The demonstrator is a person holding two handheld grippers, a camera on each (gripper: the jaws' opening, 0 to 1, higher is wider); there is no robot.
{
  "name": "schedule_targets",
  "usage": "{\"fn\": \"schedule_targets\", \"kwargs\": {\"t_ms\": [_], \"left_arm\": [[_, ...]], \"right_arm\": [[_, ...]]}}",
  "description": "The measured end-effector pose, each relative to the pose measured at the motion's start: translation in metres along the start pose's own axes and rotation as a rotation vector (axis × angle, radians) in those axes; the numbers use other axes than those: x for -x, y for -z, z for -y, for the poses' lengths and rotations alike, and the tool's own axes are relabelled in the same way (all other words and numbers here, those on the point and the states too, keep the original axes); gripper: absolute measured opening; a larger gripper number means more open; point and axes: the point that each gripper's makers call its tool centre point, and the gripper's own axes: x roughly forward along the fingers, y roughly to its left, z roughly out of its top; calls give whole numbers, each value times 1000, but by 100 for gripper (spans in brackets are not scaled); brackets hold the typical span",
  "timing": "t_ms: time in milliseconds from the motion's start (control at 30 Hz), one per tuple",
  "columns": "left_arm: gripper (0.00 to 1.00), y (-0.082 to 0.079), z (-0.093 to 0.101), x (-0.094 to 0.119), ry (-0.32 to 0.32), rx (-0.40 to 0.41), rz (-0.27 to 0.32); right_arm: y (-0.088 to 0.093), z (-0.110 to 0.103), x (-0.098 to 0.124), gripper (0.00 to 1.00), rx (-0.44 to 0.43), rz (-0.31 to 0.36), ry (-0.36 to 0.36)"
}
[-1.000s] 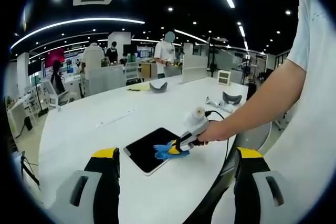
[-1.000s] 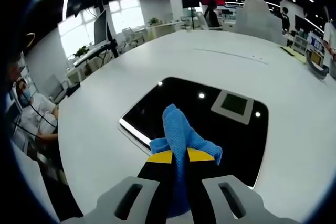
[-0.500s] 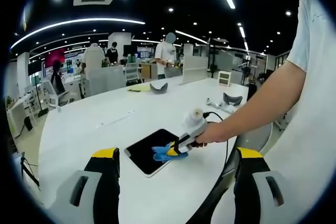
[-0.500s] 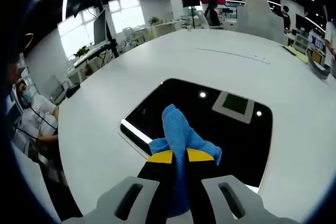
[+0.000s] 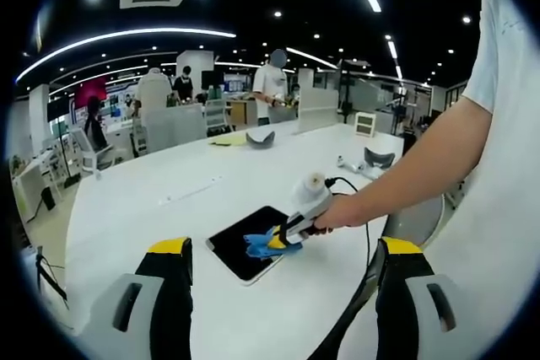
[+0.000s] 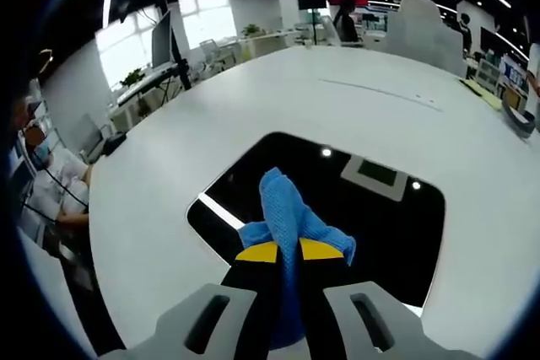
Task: Wipe the mirror surface with the cleaning cloth until all visible marks leave the cleaned area.
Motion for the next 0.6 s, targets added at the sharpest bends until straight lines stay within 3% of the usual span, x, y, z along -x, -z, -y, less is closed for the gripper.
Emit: {"fn": "schedule_targets", "kwargs": {"t_ms": [600], "left_arm": [[91,-4,-20,-4,1,1,-5]], "right_arm": [[-17,7,-17,2,27,-16,18]]}}
